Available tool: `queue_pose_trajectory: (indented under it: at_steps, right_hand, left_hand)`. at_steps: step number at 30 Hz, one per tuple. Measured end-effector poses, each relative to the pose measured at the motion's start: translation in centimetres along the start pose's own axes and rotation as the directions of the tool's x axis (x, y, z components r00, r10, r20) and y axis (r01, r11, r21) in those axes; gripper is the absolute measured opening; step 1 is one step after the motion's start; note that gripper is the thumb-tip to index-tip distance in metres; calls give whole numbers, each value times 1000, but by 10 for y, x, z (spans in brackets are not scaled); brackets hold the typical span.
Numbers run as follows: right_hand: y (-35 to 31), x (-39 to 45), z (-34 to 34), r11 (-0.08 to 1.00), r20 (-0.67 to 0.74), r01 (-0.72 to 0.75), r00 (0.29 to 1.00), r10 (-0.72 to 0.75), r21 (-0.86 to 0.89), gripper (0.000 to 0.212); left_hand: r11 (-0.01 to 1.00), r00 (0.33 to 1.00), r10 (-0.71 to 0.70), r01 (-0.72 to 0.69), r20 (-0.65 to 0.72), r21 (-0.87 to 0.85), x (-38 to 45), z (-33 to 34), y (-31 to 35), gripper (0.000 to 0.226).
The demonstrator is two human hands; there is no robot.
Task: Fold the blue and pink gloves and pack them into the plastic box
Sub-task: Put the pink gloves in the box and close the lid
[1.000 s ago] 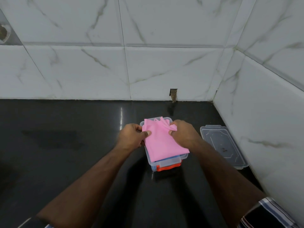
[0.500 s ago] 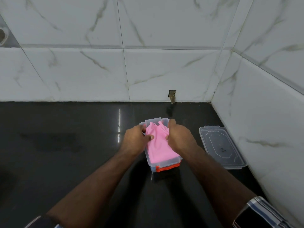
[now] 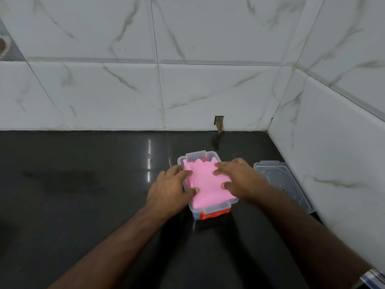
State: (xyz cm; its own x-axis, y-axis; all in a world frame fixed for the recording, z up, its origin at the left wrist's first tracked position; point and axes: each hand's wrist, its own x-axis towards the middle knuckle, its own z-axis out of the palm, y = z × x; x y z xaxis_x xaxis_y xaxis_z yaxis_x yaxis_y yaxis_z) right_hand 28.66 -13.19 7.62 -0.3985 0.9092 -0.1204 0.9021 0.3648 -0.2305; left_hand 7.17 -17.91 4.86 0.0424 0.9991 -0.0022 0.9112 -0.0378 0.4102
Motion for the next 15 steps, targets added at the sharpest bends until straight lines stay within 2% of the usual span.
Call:
queue_pose_trajectory:
  at_steps: [6,15]
  right_hand:
    - [-4,7,-4,964,164,9,986,36,-265,59]
    - [-6,14,3,939,212,-11,973,88,-343,64]
  left_hand:
    - [984,991,-24,0,133,180,5,-2,7,70]
    - [934,955,-105,0,277,356,18,-1,19,60]
